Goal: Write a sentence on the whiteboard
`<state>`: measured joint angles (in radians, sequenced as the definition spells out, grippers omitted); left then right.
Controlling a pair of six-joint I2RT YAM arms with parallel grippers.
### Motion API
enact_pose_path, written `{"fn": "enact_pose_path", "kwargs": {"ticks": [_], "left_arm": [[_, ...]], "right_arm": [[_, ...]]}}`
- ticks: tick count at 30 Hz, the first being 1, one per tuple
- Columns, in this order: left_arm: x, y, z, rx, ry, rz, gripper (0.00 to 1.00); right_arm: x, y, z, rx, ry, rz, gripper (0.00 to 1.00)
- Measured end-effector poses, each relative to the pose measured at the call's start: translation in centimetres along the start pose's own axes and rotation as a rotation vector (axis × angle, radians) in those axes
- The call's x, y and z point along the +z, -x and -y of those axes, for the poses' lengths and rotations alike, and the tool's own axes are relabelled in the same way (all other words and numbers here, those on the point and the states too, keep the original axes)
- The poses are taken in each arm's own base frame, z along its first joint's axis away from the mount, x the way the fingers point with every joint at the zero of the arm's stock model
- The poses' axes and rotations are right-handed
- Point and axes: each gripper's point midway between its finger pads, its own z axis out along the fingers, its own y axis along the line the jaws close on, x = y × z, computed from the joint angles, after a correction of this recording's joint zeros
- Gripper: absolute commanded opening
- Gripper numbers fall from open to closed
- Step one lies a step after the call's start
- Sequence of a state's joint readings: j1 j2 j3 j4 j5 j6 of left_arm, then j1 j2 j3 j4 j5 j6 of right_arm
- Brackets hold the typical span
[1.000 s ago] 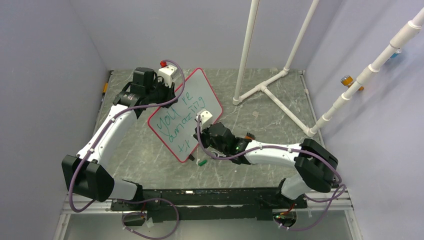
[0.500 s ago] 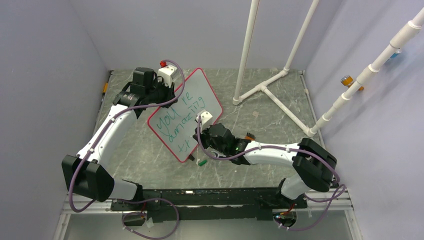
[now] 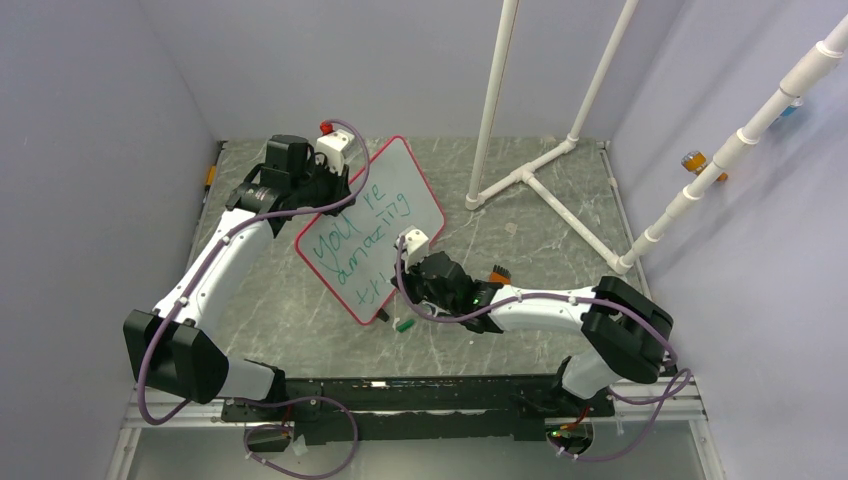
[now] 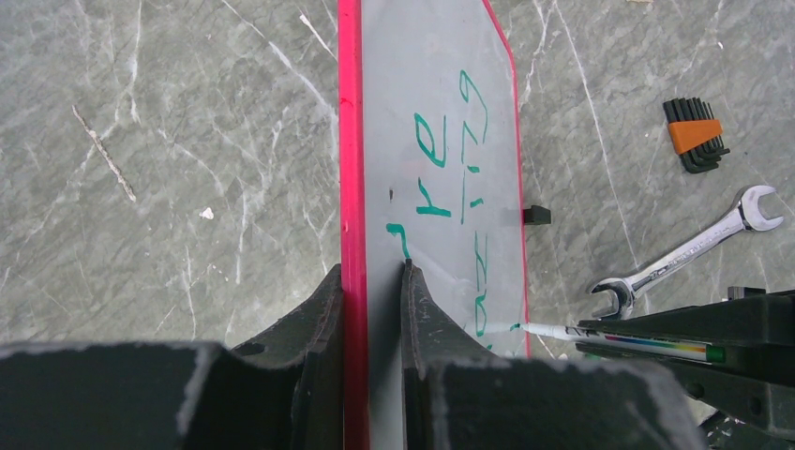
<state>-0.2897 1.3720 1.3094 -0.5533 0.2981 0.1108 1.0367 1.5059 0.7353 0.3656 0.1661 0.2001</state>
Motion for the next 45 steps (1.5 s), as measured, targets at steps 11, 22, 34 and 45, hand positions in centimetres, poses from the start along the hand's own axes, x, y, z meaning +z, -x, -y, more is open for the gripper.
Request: {"fn": "enact_pose_path", "kwargs": {"ticks": [11, 22, 34, 45], "left_arm": [[0.0, 0.1, 0.0, 0.001, 0.000, 0.001, 0.00], [0.0, 0.0, 0.0, 0.000, 0.000, 0.000, 0.00], [0.0, 0.0, 0.0, 0.000, 0.000, 0.000, 0.00], [0.0, 0.0, 0.0, -0.001, 0.000, -0.001, 0.00]], "right_arm": [[0.5, 0.0, 2.2, 0.014, -0.063, -0.023, 0.00], [1.2, 1.6, 2.4, 0.018, -0.073, -0.013, 0.00], [1.5, 3.9, 2.1, 0.016, -0.066, 0.030, 0.00], [2.0, 4.1, 2.1, 0.025, -0.065, 0.049, 0.00]]}}
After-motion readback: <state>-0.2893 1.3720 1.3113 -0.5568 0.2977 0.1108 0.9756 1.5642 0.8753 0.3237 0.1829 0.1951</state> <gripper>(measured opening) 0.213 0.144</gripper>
